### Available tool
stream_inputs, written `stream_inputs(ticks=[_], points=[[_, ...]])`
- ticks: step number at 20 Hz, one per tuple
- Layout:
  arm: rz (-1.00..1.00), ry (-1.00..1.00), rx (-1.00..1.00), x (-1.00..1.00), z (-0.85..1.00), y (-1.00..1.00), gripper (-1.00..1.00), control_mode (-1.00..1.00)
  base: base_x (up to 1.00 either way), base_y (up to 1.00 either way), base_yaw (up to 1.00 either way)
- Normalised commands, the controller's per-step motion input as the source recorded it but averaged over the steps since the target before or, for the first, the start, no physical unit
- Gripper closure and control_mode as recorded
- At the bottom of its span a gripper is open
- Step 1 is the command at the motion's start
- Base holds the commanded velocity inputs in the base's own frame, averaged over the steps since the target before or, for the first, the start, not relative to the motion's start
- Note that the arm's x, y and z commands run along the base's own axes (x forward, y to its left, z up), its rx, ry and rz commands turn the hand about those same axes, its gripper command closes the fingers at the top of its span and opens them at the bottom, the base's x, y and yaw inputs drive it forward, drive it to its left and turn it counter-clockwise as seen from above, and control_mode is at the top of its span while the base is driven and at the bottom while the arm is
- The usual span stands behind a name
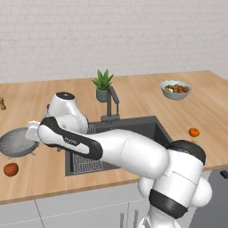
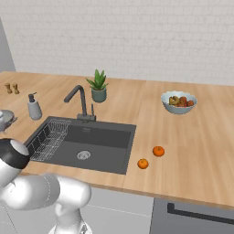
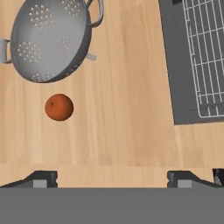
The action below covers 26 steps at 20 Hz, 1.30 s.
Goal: Put the colander in the sink, put the orange, tangerine, orange in the colander, and turn on the sink faucet and pour water over the colander.
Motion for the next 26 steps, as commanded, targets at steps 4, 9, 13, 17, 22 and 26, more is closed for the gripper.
stream_inputs(ticks=[4,9,13,17,22,26], points=[[-0.05,0.00,0.00,0.34,-0.10,0.14,-1.00,-1.00,0.00,0.00,0.00],[-0.07,0.00,0.00,0.33,-0.20,0.12,-1.00,-1.00,0.00,0.00,0.00],[-0.07,0.00,0.00,0.34,-0.22,0.19,-1.00,-1.00,0.00,0.00,0.00],[-0.07,0.00,0.00,0.34,-0.21,0.26,-1.00,-1.00,0.00,0.00,0.00],[-0.07,0.00,0.00,0.34,-0.16,0.33,-1.00,-1.00,0.00,0.00,0.00],[-0.07,0.00,0.00,0.36,-0.13,0.40,-1.00,-1.00,0.00,0.00,0.00]])
